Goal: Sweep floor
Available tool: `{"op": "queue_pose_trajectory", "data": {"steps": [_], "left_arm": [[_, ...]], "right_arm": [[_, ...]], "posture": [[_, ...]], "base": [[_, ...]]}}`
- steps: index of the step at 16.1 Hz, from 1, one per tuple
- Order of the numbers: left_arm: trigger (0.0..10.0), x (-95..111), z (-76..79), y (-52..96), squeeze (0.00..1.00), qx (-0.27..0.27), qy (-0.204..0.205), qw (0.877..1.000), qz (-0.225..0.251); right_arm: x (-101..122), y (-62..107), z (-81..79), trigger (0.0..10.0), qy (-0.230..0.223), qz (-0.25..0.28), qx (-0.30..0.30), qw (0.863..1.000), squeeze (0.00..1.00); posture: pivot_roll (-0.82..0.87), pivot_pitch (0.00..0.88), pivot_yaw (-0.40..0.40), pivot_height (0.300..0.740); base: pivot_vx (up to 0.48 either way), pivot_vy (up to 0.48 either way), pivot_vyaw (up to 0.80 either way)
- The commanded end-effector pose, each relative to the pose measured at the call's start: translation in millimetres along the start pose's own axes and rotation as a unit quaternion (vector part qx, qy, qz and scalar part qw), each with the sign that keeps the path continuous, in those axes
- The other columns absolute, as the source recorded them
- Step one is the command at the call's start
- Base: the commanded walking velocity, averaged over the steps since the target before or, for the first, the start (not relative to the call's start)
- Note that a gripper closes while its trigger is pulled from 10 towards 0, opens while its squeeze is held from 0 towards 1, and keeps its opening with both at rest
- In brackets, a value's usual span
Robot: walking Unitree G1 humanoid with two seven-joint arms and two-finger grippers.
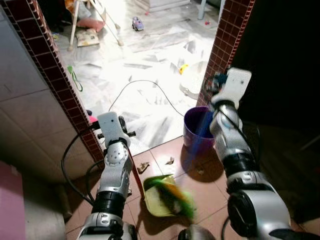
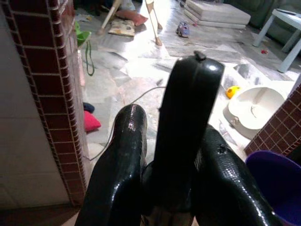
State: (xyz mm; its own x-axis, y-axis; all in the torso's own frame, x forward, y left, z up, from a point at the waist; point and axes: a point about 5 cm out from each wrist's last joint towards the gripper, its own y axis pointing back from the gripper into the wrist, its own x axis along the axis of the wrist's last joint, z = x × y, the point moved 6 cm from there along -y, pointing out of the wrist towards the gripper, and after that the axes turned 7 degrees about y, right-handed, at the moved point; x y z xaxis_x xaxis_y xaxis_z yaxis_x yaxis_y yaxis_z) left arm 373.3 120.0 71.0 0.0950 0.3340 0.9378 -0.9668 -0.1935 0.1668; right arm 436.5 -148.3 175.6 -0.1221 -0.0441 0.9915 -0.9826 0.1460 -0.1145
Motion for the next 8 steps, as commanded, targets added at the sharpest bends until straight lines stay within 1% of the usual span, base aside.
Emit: {"op": "queue_pose_trajectory", "data": {"steps": [1,2,3,4,5,6,7,8], "left_arm": [[10.0,8,3.2,-0.1,0.0,-0.005,0.012,1.0,0.016],[10.0,10,1.7,-1.0,0.0,-0.003,0.012,1.0,0.018],[10.0,11,0.4,-2.1,0.0,-0.001,0.013,1.0,0.02],[10.0,12,-1.0,-3.4,0.0,0.001,0.015,1.0,0.02],[10.0,15,-2.2,-4.2,0.0,0.003,0.018,1.0,0.022],[10.0,21,-5.5,-5.7,0.0,0.007,0.021,0.999,0.029],[10.0,29,-9.1,-7.2,0.0,0.009,0.022,0.999,0.039],[10.0,36,-13.1,-8.7,0.0,0.012,0.014,0.999,0.051]], "right_arm": [[23,-3.8,-7.0,10.0,-0.044,0.036,0.014,0.998,0.0],[27,-3.7,-8.5,10.0,-0.05,0.044,0.023,0.998,0.0],[28,-3.3,-4.9,10.0,-0.023,0.052,0.025,0.998,0.0],[28,-2.4,2.8,10.0,0.041,0.064,0.022,0.997,0.0],[29,-1.3,8.9,10.0,0.079,0.075,0.019,0.994,0.0],[35,-0.3,20.1,10.0,0.112,0.09,0.01,0.99,0.0],[42,0.0,24.7,10.0,0.109,0.103,0.019,0.989,0.0],[49,-1.2,31.4,10.0,0.11,0.112,0.015,0.988,0.0]], "posture": [[-0.09,0.0,0.011,0.74],[-0.09,0.0,0.011,0.74],[-0.09,0.0,0.011,0.74],[-0.09,0.0,0.011,0.74],[-0.09,0.0,0.012,0.74],[-0.09,0.0,0.013,0.74],[-0.09,0.0,0.017,0.74],[-0.09,0.0,0.02,0.74]], "base": [[0.0,0.0,0.0],[0.0,0.0,0.0],[0.0,0.0,0.0],[0.0,0.0,0.0],[0.0,0.0,0.0],[0.0,0.0,0.0],[0.0,0.0,0.0],[0.0,0.0,0.0]]}}
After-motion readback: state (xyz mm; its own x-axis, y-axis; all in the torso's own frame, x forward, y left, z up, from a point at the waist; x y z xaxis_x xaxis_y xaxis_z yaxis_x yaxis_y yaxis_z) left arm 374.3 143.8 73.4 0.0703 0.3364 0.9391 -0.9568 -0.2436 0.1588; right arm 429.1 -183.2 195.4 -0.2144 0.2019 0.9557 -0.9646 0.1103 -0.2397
